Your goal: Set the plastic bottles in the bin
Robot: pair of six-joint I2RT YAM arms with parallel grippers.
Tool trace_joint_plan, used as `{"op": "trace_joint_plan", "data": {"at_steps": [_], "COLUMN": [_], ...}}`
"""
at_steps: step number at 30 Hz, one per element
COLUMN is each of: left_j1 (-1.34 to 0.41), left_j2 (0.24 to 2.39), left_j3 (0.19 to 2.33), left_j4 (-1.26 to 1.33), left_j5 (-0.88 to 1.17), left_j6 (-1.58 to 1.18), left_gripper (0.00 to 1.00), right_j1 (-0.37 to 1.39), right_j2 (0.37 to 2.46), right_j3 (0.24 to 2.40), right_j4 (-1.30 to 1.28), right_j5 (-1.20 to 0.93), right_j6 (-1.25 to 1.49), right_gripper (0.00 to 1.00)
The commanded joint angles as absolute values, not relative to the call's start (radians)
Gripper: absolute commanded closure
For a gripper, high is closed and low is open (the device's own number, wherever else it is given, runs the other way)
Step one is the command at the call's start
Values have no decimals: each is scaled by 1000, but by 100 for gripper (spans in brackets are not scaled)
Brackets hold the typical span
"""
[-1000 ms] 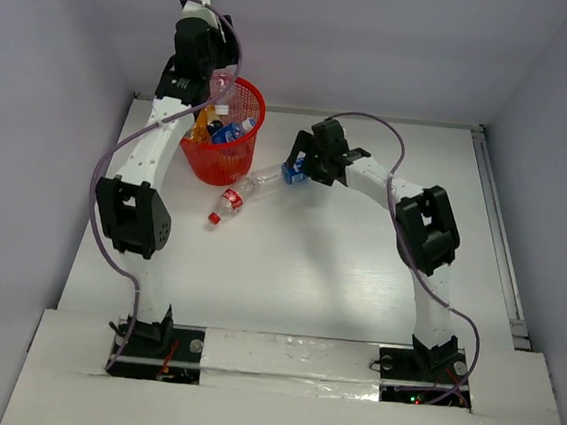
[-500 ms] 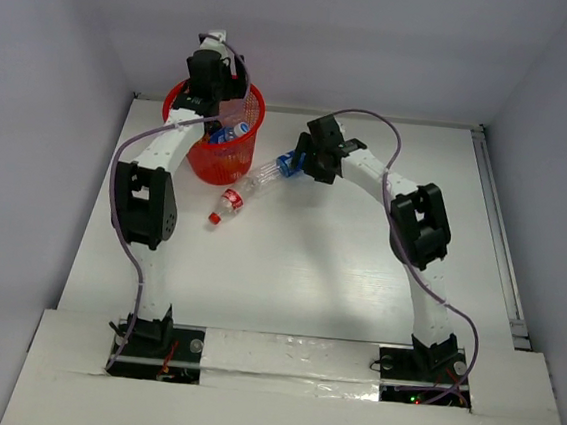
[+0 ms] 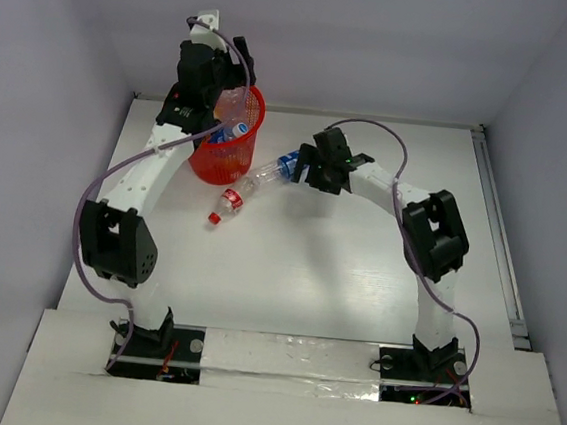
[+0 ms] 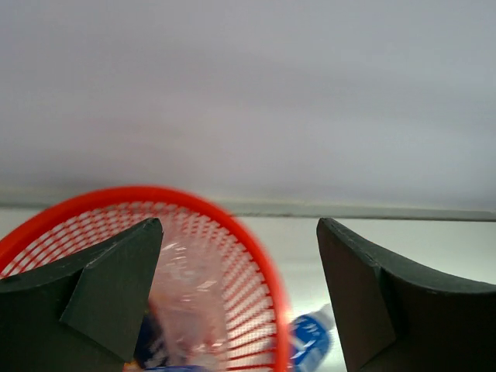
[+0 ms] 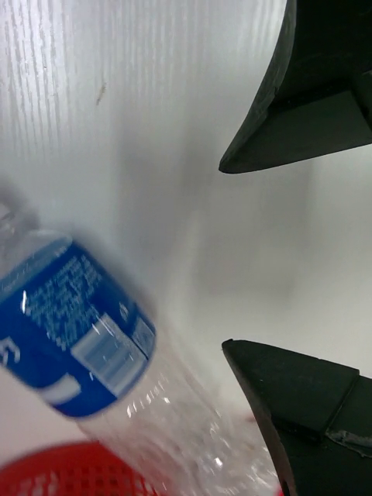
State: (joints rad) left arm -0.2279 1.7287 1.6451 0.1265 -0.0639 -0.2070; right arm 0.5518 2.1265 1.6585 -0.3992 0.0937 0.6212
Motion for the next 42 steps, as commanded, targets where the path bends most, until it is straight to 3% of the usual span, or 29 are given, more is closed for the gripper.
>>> {"op": "trace_joint_plan", "data": {"at_steps": [1,4,5,6,7,8,9,11,12,14,16,17,18,21,23,26,32,35,37,42], "left_j1": [-311,-418,-448,-472,-510,-521,-532,-557,-566,-584,-603,-618,-627,-627,-627,-627,-627,-627,-627,-627], "left_j2": [1620,1617,1627,1640,1675,1693,1713,1781,1808,1888,1971,1994,2020,2098,2146,2201,2341,2330,2284,2189], "left_j3": [1697,1709,1713,1718,1729,1732,1735,1749,1756,1789,1827,1836,1844,1871,1879,1884,1947,1919,1867,1856], "left_j4": [163,128,114,95,60,46,32,2,-24,-69,-119,-130,-139,-175,-192,-196,-250,-227,-169,-121], "left_j5": [-106,-124,-129,-132,-132,-129,-118,-88,-84,-84,-89,-100,-116,-141,-135,-146,-158,-147,-127,-97], "left_j6": [-149,-83,-31,-11,-5,-5,-8,-23,-31,-28,-17,-11,-8,-17,-12,-5,22,6,6,-31], "left_gripper": [22,27,29,38,45,52,68,82,87,87,78,71,46,14,6,1,3,20,40,66], "right_j1": [561,561,561,561,561,561,561,561,561,561,561,561,561,561,561,561,561,561,561,561], "right_j2": [1952,1800,1716,1672,1631,1590,1507,1432,1360,1293,1198,1168,1140,1043,981,928,899,884,876,848], "right_j3": [1579,1466,1430,1392,1309,1264,1215,1066,1014,881,809,778,735,663,623,560,522,523,526,541], "right_j4": [-172,-88,-65,-25,-9,15,40,98,139,172,212,216,213,193,183,181,201,198,193,161], "right_j5": [67,77,87,94,97,107,109,115,112,107,97,92,89,64,67,36,-28,-34,-40,-34], "right_j6": [584,560,555,549,549,552,558,584,592,617,623,621,620,609,604,612,629,624,618,609], "right_gripper": [7,6,11,17,32,67,77,84,84,84,85,85,84,76,63,54,51,51,51,51]}}
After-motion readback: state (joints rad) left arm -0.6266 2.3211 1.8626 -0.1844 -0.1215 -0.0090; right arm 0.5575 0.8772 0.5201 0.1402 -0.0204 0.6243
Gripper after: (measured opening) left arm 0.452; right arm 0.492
